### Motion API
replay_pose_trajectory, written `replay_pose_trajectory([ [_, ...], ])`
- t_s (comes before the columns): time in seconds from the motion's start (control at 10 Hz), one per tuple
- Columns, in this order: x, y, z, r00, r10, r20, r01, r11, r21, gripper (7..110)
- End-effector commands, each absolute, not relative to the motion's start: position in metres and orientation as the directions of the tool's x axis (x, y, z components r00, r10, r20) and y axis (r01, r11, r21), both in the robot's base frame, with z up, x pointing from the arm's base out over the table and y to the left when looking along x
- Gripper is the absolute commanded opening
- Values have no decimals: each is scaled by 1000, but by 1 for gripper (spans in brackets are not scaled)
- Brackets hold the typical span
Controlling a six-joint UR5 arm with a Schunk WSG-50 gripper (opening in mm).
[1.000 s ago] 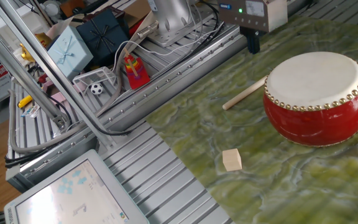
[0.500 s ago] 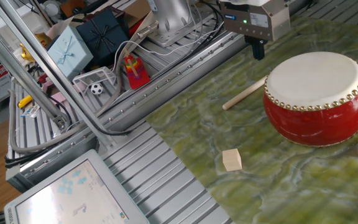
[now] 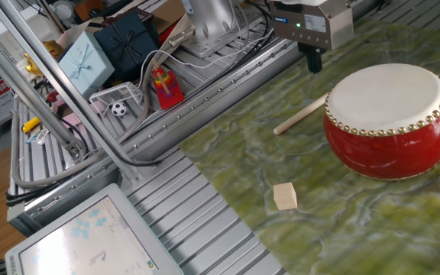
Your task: Play the drum
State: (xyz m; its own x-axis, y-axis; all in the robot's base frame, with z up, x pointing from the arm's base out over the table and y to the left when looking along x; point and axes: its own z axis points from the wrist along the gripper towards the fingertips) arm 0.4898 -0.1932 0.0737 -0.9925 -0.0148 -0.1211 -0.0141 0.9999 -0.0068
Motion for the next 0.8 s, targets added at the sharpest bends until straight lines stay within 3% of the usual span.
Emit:
replay_pose_trajectory([
  [0.0, 488, -195, 75, -993, 4, -118, 4, 1000, -5, 7],
  [0.2, 484, -186, 75, -995, -11, -101, -14, 999, 29, 7],
  [0.4, 493, -158, 78, -991, 34, -131, 15, 989, 147, 7],
  [0.5, 512, -151, 63, -984, 67, -162, 40, 985, 167, 7],
  [0.7, 530, -175, 36, -978, 63, -198, 58, 998, 31, 7],
])
